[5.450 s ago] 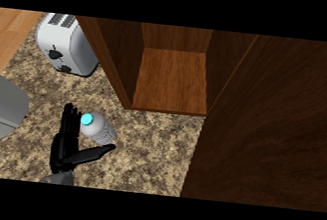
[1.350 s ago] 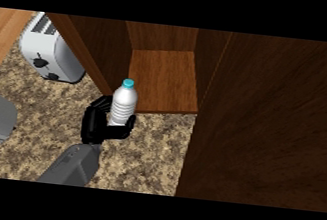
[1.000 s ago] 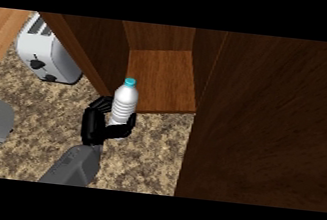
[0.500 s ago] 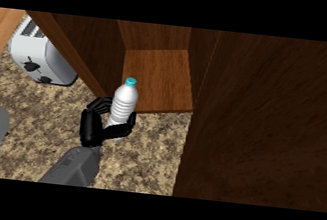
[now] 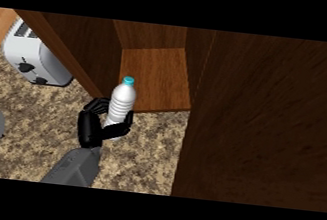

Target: Pick up the bottled water, place it into the cabinet and close the cabinet

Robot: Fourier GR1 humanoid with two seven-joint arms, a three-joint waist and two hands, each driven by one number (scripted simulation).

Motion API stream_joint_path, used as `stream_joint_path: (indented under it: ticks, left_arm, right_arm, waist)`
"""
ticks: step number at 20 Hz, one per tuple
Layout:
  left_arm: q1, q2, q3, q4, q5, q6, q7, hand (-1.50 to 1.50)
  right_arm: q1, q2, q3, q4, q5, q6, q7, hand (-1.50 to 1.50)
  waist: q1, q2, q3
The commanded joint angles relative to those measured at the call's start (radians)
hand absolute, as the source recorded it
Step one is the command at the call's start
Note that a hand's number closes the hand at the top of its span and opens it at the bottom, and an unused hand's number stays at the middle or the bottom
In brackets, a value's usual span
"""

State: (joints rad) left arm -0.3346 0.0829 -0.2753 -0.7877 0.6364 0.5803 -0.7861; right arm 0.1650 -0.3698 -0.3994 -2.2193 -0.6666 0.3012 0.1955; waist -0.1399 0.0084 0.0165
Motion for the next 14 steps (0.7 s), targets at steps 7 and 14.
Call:
stream_joint_path:
  ticks: [7, 14]
  left_arm:
    - [-0.266, -0.026, -0.014, 0.054, 0.013, 0.005, 0.139, 1.50]
    - [-0.254, -0.008, -0.012, 0.023, 0.022, 0.034, 0.129, -1.50]
  right_arm:
    - [-0.037, -0.020, -0.012, 0.049, -0.016, 0.017, -0.008, -1.50]
    - [-0.034, -0.013, -0.008, 0.058, -0.032, 0.038, -0.019, -1.50]
  waist:
    - [-0.053, 0.035, -0.019]
    - [-0.076, 0.029, -0.018]
